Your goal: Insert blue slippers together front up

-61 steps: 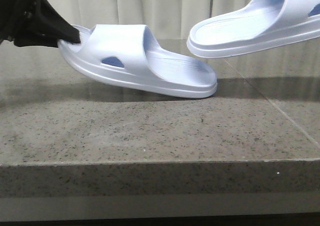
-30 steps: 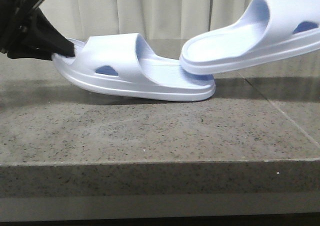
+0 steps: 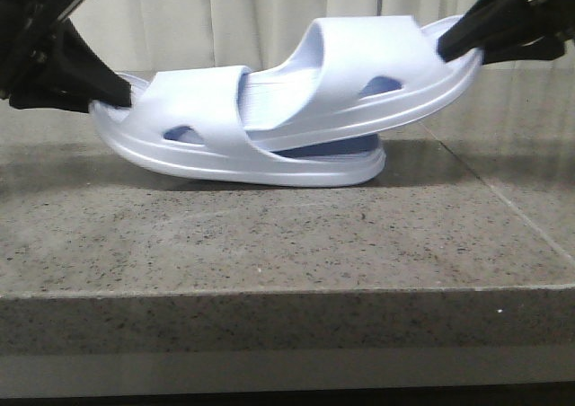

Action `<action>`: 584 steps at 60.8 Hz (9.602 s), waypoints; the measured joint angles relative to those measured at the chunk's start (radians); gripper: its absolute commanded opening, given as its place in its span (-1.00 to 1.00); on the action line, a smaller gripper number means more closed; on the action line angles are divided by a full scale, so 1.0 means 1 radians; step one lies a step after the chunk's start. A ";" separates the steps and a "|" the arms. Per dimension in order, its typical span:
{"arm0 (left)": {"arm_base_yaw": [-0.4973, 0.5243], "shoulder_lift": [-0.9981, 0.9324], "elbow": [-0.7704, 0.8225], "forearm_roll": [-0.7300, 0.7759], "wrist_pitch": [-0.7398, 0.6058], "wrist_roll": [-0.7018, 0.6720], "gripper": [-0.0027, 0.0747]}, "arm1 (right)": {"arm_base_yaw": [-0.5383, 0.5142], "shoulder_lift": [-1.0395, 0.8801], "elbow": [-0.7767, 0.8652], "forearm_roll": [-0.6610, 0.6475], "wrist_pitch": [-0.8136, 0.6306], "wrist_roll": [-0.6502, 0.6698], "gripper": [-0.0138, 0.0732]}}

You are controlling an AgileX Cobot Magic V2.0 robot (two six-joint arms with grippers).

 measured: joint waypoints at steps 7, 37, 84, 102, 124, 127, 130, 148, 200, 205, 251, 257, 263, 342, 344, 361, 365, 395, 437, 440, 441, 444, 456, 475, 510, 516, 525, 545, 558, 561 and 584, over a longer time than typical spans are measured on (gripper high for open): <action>0.004 0.000 0.004 0.018 -0.040 0.000 -0.98 | 0.117 0.056 0.000 0.045 -0.109 0.000 -0.95; 0.014 0.000 0.004 0.025 -0.073 0.004 -0.98 | 0.199 0.096 0.000 0.072 -0.239 0.000 -0.86; -0.022 0.000 0.004 -0.066 0.009 0.004 -0.98 | -0.382 -0.076 0.000 -0.083 0.203 0.000 0.18; -0.081 0.000 0.004 -0.097 -0.108 0.004 -0.98 | -0.382 -0.076 0.000 -0.083 0.212 -0.013 0.18; -0.081 0.000 0.004 -0.102 -0.133 0.004 -0.06 | -0.382 -0.079 0.000 -0.087 0.220 -0.037 0.18; -0.081 0.000 0.004 -0.099 -0.137 0.004 0.09 | -0.382 -0.081 0.000 -0.087 0.224 -0.047 0.18; -0.081 0.000 0.004 -0.090 -0.140 0.004 0.18 | -0.382 -0.081 0.000 -0.087 0.234 -0.051 0.18; -0.007 -0.093 0.004 0.113 -0.111 -0.060 0.18 | -0.382 -0.134 0.000 -0.147 0.255 -0.071 0.18; 0.058 -0.815 0.021 1.335 0.327 -0.913 0.11 | -0.043 -0.725 0.025 -0.954 0.458 0.491 0.07; 0.058 -0.870 0.049 1.354 0.355 -0.922 0.11 | -0.042 -0.791 0.047 -0.965 0.484 0.509 0.07; 0.058 -1.044 0.186 1.377 0.322 -0.933 -0.77 | -0.042 -1.004 0.081 -0.971 0.515 0.524 -0.68; 0.058 -1.044 0.186 1.373 0.311 -0.933 -0.97 | -0.042 -1.004 0.081 -0.971 0.515 0.524 -0.92; 0.058 -1.044 0.186 1.372 0.309 -0.933 -0.98 | -0.042 -1.004 0.081 -0.971 0.515 0.524 -0.95; 0.147 -1.418 0.624 1.257 -0.157 -0.935 -0.98 | -0.042 -1.004 0.081 -0.971 0.506 0.524 -0.95; 0.152 -1.441 0.667 1.255 -0.194 -0.935 -0.98 | -0.042 -1.004 0.081 -0.971 0.506 0.524 -0.95; 0.155 -1.499 0.853 1.249 -0.398 -0.935 -0.98 | -0.042 -1.004 0.081 -0.971 0.506 0.524 -0.95; 0.155 -1.499 0.871 1.249 -0.425 -0.935 -0.98 | -0.042 -1.004 0.081 -0.971 0.506 0.524 -0.95; 0.137 -1.499 0.869 1.319 -0.506 -0.935 -0.98 | -0.042 -1.004 0.081 -0.971 0.506 0.525 -0.95; 0.137 -1.499 0.869 1.341 -0.599 -0.964 -0.98 | -0.042 -1.004 0.081 -0.971 0.506 0.525 -0.95; 0.137 -1.499 0.869 1.341 -0.604 -0.968 -0.98 | -0.042 -1.004 0.081 -0.971 0.506 0.525 -0.95; 0.137 -1.499 0.869 1.343 -0.604 -0.968 -0.98 | -0.042 -1.004 0.081 -0.971 0.506 0.525 -0.95; 0.137 -1.499 0.869 1.343 -0.609 -0.970 -0.98 | -0.042 -1.004 0.081 -0.971 0.506 0.525 -0.95; 0.137 -1.499 0.869 1.343 -0.611 -0.973 -0.98 | -0.042 -1.004 0.081 -0.971 0.506 0.525 -0.95; 0.137 -1.499 0.869 1.343 -0.612 -0.973 -0.98 | -0.042 -1.004 0.081 -0.971 0.506 0.525 -0.95; 0.137 -1.499 0.869 1.343 -0.612 -0.975 -0.98 | -0.039 -1.135 0.380 -1.064 0.049 0.525 -0.95; 0.137 -1.499 0.869 1.343 -0.612 -0.975 -0.98 | -0.035 -1.224 0.532 -1.066 -0.145 0.525 -0.95; 0.137 -1.499 0.869 1.343 -0.612 -0.975 -0.98 | -0.035 -1.321 0.718 -1.066 -0.343 0.525 -0.95; 0.137 -1.499 0.869 1.343 -0.614 -0.975 -0.98 | -0.034 -1.429 0.908 -1.066 -0.479 0.525 -0.95; 0.137 -1.499 0.869 1.343 -0.616 -0.975 -0.98 | -0.034 -1.431 0.908 -1.066 -0.486 0.525 -0.95; 0.137 -1.499 0.869 1.343 -0.616 -0.975 -0.98 | -0.034 -1.431 0.908 -1.066 -0.486 0.525 -0.95; 0.137 -1.499 0.869 1.343 -0.616 -0.975 -0.98 | -0.034 -1.431 0.908 -1.164 -0.505 0.602 -0.95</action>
